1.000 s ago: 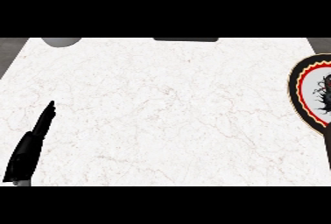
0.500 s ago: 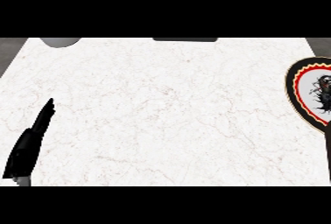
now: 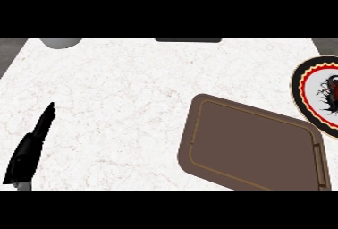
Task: Pick the bell pepper from the tray and place it in the plate
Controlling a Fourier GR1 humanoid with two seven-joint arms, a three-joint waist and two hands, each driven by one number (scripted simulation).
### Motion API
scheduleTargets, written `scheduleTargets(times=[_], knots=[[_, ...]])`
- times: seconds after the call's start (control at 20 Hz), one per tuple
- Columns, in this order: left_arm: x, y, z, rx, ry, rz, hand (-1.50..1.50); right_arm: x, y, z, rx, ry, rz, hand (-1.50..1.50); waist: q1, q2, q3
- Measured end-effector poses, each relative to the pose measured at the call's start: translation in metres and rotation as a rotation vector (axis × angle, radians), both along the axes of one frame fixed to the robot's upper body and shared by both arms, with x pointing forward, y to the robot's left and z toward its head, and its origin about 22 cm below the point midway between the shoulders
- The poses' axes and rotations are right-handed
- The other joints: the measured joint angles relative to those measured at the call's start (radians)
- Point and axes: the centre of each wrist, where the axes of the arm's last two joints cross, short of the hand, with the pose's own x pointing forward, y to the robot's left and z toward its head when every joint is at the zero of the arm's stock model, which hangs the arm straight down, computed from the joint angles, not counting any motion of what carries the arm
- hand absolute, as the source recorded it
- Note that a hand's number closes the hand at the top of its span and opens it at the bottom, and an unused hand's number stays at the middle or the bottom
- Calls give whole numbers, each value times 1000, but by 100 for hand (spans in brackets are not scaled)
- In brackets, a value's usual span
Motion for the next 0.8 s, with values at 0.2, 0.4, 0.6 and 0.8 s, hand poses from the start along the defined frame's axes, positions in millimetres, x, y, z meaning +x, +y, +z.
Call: scheduleTargets(times=[0.2, 0.4, 0.6, 0.8], knots=[[2, -5, 2, 0, -4, -5, 0, 5, 9, -23, 67, 68, -83, -150, 2, 2, 1], [4, -2, 4, 3, -6, -2, 0, 4, 17, -48, 96, 80, -116, -150, 3, 3, 1], [1, -2, 0, 0, -4, 4, 0, 8, 19, -44, 204, 16, -137, -150, -4, 1, 1], [-1, -3, 1, 0, -6, 5, 0, 3, 1, -27, 343, -84, -218, -150, -2, 2, 2]])
